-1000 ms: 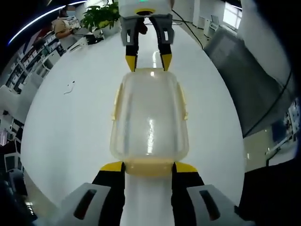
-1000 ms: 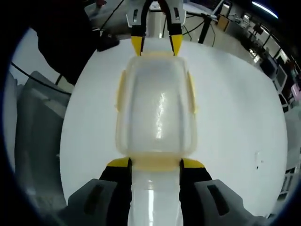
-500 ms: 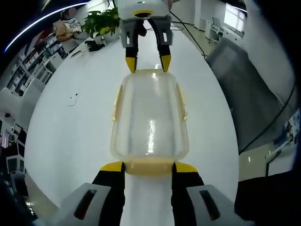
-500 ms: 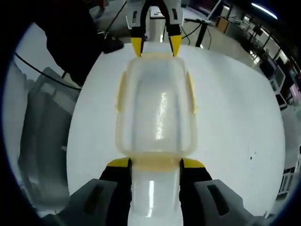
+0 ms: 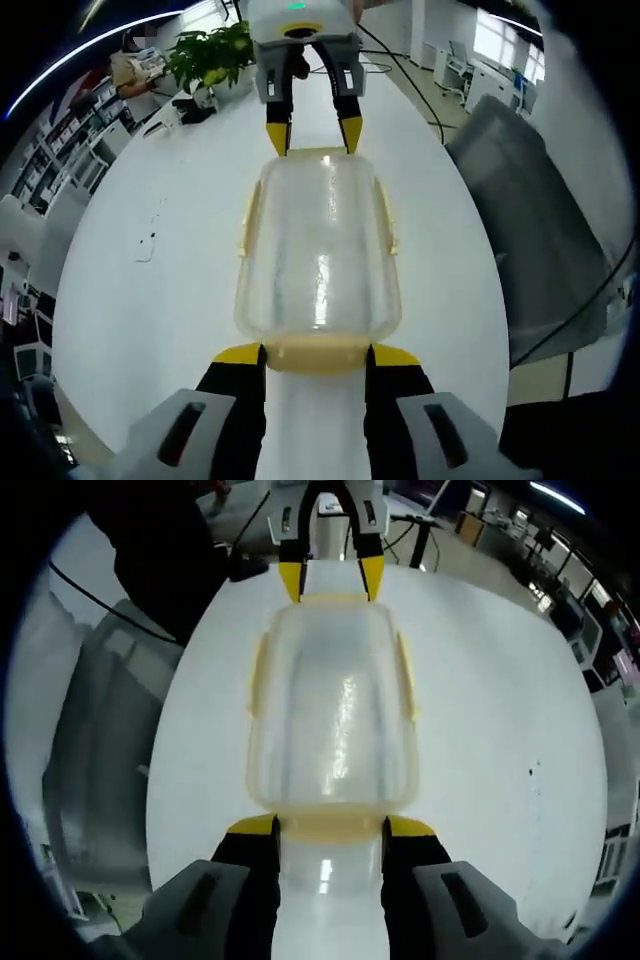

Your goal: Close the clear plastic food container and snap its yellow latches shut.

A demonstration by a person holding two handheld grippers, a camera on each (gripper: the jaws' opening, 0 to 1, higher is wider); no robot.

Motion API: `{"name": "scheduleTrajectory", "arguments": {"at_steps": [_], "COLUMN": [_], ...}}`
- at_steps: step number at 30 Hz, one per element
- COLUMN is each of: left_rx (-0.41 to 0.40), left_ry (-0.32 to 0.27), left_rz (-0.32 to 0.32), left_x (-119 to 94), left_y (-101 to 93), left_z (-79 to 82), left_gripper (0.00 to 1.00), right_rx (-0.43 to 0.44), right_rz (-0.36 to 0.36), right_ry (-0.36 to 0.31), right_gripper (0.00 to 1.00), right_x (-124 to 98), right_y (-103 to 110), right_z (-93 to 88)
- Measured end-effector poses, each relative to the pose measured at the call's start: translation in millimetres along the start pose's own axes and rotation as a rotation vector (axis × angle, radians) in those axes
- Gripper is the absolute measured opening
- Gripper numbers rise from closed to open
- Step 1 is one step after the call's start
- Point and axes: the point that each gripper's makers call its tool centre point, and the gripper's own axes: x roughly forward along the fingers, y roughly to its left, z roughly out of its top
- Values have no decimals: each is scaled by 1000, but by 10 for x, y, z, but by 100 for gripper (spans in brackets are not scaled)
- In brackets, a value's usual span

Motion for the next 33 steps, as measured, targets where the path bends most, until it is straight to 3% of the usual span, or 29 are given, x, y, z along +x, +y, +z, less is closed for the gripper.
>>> {"name": "scheduleTrajectory", "arguments": {"at_steps": [6, 16, 33], "left_rx": [23, 29, 22], "left_ry": [-14, -35, -57], "left_rz": [-14, -24, -29], "left_x": [177, 497, 783], "left_y": [4, 50, 73], "left_z": [255, 481, 655], "left_gripper": [32, 32, 32], "right_rx": [24, 33, 41], "right_rz": [2, -1, 22], "right_ry": [4, 41, 69], "right_gripper": [36, 36, 36], "right_x": [-73, -102, -107], "right_y": [45, 75, 89], "right_z": [-289, -675, -943]}}
